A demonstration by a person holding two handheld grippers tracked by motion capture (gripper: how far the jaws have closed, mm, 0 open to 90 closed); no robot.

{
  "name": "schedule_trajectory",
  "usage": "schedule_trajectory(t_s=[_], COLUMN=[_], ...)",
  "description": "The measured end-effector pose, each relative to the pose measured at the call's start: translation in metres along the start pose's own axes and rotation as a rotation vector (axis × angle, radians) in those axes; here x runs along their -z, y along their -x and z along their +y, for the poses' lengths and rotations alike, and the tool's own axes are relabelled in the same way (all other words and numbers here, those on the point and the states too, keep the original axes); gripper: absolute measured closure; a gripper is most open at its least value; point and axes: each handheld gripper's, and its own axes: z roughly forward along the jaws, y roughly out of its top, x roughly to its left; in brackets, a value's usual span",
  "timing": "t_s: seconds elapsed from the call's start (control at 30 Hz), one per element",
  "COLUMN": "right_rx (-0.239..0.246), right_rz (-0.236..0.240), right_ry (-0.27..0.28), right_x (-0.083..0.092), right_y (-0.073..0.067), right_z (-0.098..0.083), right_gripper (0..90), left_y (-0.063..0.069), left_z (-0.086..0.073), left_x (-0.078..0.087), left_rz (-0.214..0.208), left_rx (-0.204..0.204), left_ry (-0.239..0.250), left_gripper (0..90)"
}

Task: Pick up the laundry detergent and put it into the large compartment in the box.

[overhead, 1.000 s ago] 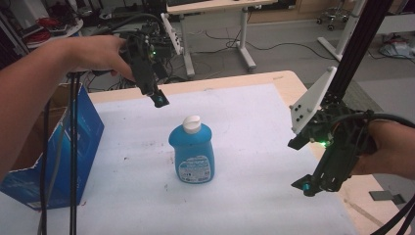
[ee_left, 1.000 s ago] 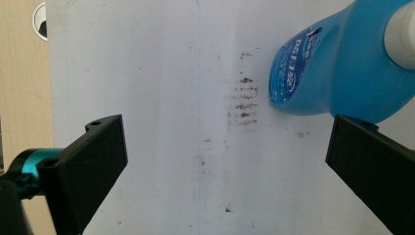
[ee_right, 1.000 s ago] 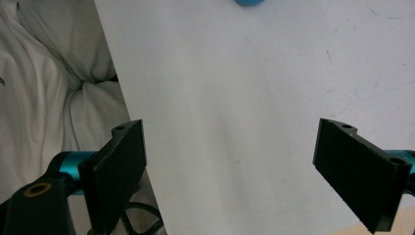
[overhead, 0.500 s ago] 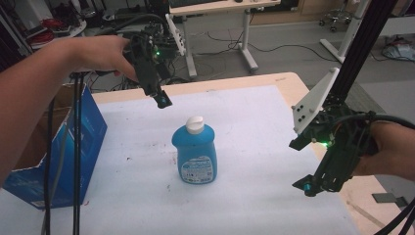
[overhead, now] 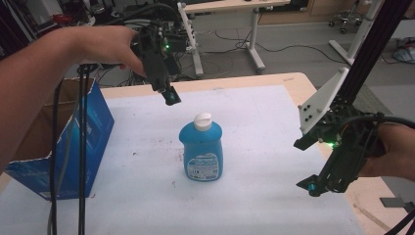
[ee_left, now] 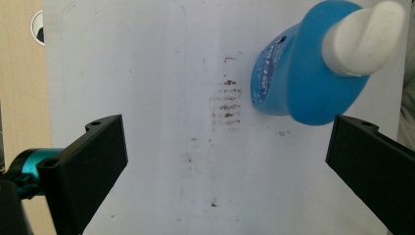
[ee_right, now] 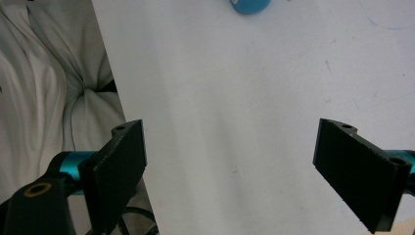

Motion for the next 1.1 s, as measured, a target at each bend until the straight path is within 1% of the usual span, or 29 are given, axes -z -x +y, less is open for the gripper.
schedule_trajectory(t_s=[0.1,0.23,0.47,0.67,0.8,0.9,1.0,1.1], right_rx=[0.004,0.008,0.008,0.002,0.006,0.009,0.011,0.010], right_rz=[0.000,0.002,-0.001,0.000,0.000,0.000,0.002,0.004], right_ry=[0.004,0.007,0.010,0.011,0.016,0.018,0.014,0.014], right_x=[0.000,0.000,0.000,0.000,0.000,-0.001,-0.001,-0.002], right_y=[0.001,0.001,0.000,-0.001,-0.001,-0.001,-0.002,-0.002], right_z=[0.001,0.002,0.002,0.002,0.002,0.002,0.002,0.003], right_gripper=[11.7,11.7,11.7,11.7,11.7,11.7,11.7,11.7], left_y=[0.006,0.015,0.027,0.035,0.040,0.043,0.045,0.046], left_z=[0.003,0.008,0.016,0.019,0.019,0.018,0.018,0.020], left_x=[0.004,0.006,0.011,0.012,0.006,-0.002,-0.010,-0.015], left_rz=[-0.007,-0.015,-0.040,-0.050,-0.064,-0.077,-0.084,-0.086], left_rx=[-0.005,-0.022,-0.041,-0.036,-0.028,-0.035,-0.036,-0.046], left_ry=[0.003,-0.002,0.021,0.025,0.041,0.036,0.049,0.054], left_gripper=[1.8,1.8,1.8,1.8,1.8,1.8,1.8,1.8])
